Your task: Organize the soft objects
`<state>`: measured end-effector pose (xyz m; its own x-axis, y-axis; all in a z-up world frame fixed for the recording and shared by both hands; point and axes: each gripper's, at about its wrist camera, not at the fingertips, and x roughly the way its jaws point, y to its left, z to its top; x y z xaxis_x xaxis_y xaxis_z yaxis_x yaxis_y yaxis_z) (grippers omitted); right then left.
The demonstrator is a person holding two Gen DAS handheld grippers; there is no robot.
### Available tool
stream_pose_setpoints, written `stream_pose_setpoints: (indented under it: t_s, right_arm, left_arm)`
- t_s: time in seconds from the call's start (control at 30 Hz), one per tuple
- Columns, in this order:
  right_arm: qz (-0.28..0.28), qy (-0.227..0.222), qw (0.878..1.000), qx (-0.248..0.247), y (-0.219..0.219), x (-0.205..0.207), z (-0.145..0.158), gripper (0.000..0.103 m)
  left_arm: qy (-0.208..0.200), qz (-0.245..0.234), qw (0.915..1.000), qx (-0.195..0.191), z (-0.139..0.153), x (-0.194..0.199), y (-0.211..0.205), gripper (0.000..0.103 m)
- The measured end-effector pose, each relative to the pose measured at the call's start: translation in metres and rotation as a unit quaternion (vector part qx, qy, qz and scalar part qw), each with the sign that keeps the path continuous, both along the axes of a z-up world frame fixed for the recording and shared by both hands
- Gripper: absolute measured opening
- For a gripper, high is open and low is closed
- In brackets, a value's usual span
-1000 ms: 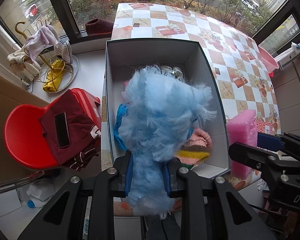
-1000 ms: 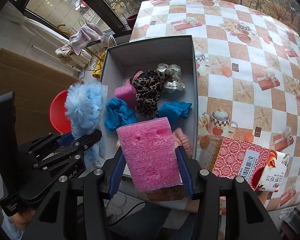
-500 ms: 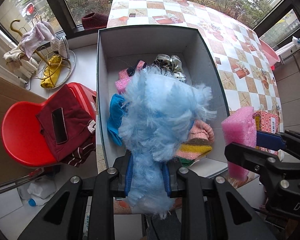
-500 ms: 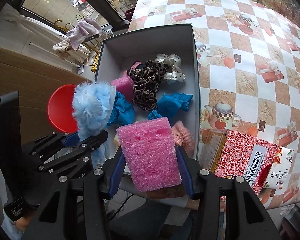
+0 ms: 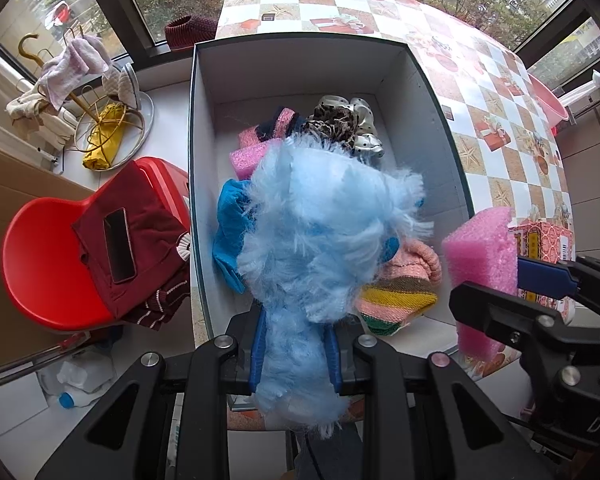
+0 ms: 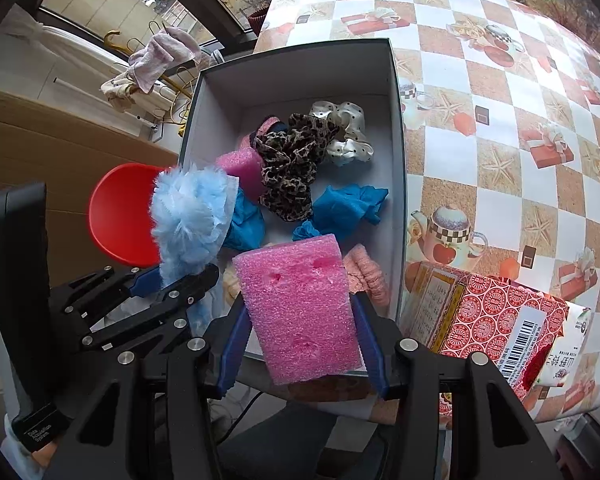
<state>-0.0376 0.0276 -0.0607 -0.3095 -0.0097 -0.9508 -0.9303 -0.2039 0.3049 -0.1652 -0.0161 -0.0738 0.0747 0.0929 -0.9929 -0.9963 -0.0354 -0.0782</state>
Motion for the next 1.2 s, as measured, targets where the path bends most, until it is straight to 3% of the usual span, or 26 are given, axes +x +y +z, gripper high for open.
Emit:
stream_pose_setpoints:
  t_s: [0.27, 0.3, 0.33, 0.37, 0.4, 0.43, 0.47, 0.57, 0.67, 0.77, 0.83, 0.97, 1.2]
  right_arm:
    - [0.004, -0.004, 1.0, -0.002, 0.001, -0.003, -0.003, 0.052]
    - [0.004, -0.002, 1.0, -0.002, 0.001, -0.003, -0.003, 0.052]
    - [0.005, 0.001, 1.0, -0.006, 0.001, -0.003, -0.003, 0.052]
    - [0.003, 0.005, 1.0, -0.009, 0.001, -0.003, -0.003, 0.053]
    - [0.001, 0.007, 1.0, -0.011, 0.0, -0.002, -0.003, 0.063]
    - [-0.001, 0.007, 1.0, -0.012, 0.0, -0.001, -0.002, 0.082]
    - [-0.001, 0.007, 1.0, -0.011, -0.001, 0.0, -0.001, 0.089]
    - [0.0, 0.008, 1.0, 0.001, -0.004, 0.003, 0.009, 0.093]
    - [0.005, 0.003, 1.0, 0.013, -0.005, 0.005, 0.021, 0.102]
    - [0.011, 0.01, 0.999, 0.03, -0.009, 0.01, 0.037, 0.102]
    - [0.009, 0.021, 0.999, 0.037, -0.012, 0.014, 0.048, 0.102]
    - [0.0, 0.034, 0.998, 0.047, -0.016, 0.022, 0.07, 0.102]
    - [-0.017, 0.052, 0.997, 0.046, -0.023, 0.028, 0.095, 0.102]
  left_arm:
    - [-0.008, -0.007, 0.9999, 0.003, -0.001, 0.004, -0.003, 0.03]
    - [-0.006, -0.013, 0.9999, 0.007, 0.001, 0.005, -0.003, 0.038]
    - [-0.003, -0.017, 0.9998, 0.01, 0.002, 0.005, -0.004, 0.057]
    - [0.001, -0.022, 0.9997, 0.012, 0.004, 0.006, -0.006, 0.069]
    - [0.002, -0.027, 0.9995, 0.014, 0.006, 0.007, -0.008, 0.084]
    - [0.003, -0.033, 0.9993, 0.019, 0.008, 0.008, -0.01, 0.084]
    - [0.005, -0.04, 0.9989, 0.023, 0.011, 0.009, -0.011, 0.084]
    - [0.025, -0.069, 0.9967, 0.035, 0.019, 0.015, -0.017, 0.087]
    - [0.031, -0.088, 0.9936, 0.063, 0.033, 0.018, -0.023, 0.102]
    - [0.055, -0.09, 0.9889, 0.105, 0.055, 0.021, -0.028, 0.103]
    - [0.071, -0.077, 0.9885, 0.109, 0.066, 0.02, -0.028, 0.103]
    - [-0.038, -0.066, 0.9958, 0.051, 0.068, 0.012, -0.022, 0.102]
    - [-0.07, -0.055, 0.9957, 0.027, 0.084, 0.014, -0.037, 0.103]
